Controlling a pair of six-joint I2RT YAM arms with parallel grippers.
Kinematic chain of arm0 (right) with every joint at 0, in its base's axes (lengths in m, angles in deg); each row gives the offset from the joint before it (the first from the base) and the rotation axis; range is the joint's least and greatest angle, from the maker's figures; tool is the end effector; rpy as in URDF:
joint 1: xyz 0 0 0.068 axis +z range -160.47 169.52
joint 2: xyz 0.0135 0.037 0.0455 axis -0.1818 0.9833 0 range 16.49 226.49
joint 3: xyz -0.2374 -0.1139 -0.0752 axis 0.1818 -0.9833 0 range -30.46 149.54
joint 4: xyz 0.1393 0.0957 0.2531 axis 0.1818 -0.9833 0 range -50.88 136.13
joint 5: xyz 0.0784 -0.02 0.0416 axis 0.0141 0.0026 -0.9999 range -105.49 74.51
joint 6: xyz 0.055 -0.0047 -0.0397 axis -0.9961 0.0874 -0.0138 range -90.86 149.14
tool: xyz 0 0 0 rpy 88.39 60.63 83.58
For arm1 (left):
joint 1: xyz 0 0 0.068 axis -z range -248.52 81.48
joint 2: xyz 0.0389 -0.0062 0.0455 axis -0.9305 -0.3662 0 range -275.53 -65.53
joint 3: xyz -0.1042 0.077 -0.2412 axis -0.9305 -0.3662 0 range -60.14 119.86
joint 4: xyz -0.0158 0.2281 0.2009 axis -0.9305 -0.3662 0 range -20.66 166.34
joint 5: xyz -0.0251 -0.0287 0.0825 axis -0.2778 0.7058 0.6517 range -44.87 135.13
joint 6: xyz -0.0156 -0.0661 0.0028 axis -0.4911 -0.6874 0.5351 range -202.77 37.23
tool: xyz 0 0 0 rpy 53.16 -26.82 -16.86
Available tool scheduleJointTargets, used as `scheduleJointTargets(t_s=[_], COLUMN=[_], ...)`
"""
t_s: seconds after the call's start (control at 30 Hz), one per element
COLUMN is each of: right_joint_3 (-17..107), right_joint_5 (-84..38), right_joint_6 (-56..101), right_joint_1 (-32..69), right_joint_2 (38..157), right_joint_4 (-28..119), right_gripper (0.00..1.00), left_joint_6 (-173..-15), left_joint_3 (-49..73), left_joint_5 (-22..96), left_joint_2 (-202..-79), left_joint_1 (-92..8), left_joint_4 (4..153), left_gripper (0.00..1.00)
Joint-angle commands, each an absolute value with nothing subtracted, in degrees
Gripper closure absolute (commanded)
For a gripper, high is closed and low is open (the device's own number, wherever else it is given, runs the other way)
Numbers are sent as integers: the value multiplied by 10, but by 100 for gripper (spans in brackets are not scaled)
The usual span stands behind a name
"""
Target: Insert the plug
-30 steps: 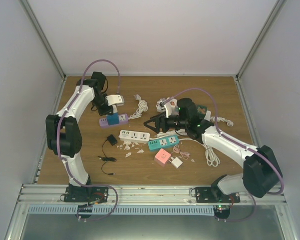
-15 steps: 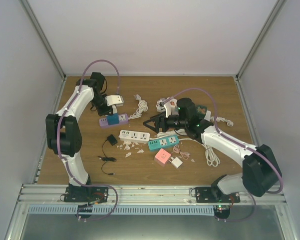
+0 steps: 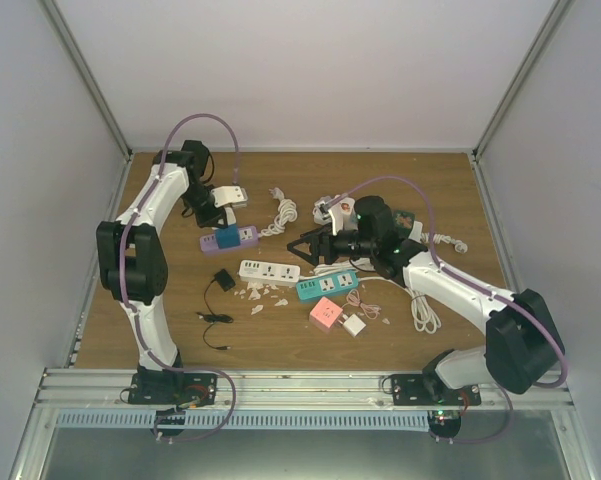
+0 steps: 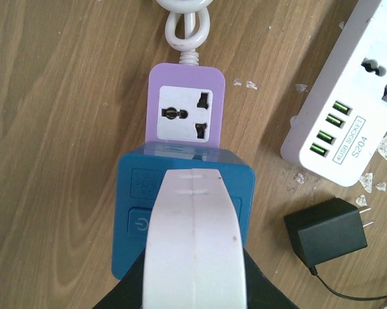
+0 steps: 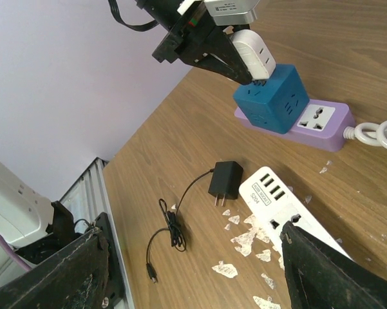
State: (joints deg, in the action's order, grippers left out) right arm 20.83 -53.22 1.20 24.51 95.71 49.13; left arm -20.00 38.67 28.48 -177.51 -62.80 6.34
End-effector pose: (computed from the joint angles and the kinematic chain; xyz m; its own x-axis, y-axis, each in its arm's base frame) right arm 0.2770 0.2346 0.2415 -0.7306 -0.0590 -0.6803 -0.6405 0.4046 0.6528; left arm 0.4269 -0.0584 0.2261 -0.3371 0.8899 -0.3073 0.9377 0.3467 -0.0245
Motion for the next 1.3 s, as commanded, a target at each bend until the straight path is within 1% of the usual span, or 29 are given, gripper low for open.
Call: scheduleJointTargets(t_s=[0.0,0.17,0.27,0.47,0.53,0.57,0.63,0.73,0.8,0.87,0.9,1.03,1.07,1.1,1.13,1.27], right_joint_3=[198,197,201,200,200,198,196,194,193,192,193,192,192,192,191,187], right_joint_5=[-527,-528,-530,-532,-531,-531,-530,-530,-531,-531,-532,-535,-535,-533,-530,-500], right_joint_6=[5,8,9,22,27,30,32,34,33,31,30,23,22,20,19,13], right_joint_1=[243,242,243,243,242,242,243,243,243,243,242,242,242,243,242,243], right_joint_2=[948,950,949,943,942,942,942,943,943,944,944,942,940,938,935,924], right_joint_4=[497,496,493,489,486,487,488,490,494,496,497,501,500,500,499,490], right_gripper=[26,26,26,26,26,25,25,25,25,25,25,25,25,25,25,25], left_joint_6=[-209,-209,-188,-208,-212,-216,-221,-224,-228,-226,-220,-202,-197,-193,-190,-198], left_joint_3=[361,337,296,310,317,323,340,377,402,418,421,413,410,405,401,370], left_joint_5=[328,343,348,356,356,357,352,333,322,319,319,316,311,300,288,197], left_joint_2=[-1821,-1823,-1814,-1848,-1842,-1836,-1821,-1795,-1777,-1756,-1747,-1703,-1690,-1676,-1663,-1589], left_joint_1=[-624,-617,-603,-597,-597,-597,-597,-597,-597,-596,-596,-599,-600,-599,-600,-599], left_joint_4=[90,116,147,133,134,134,128,100,92,89,86,93,98,105,117,190], left_gripper=[100,100,100,100,97,94,85,64,57,37,34,31,24,7,2,1])
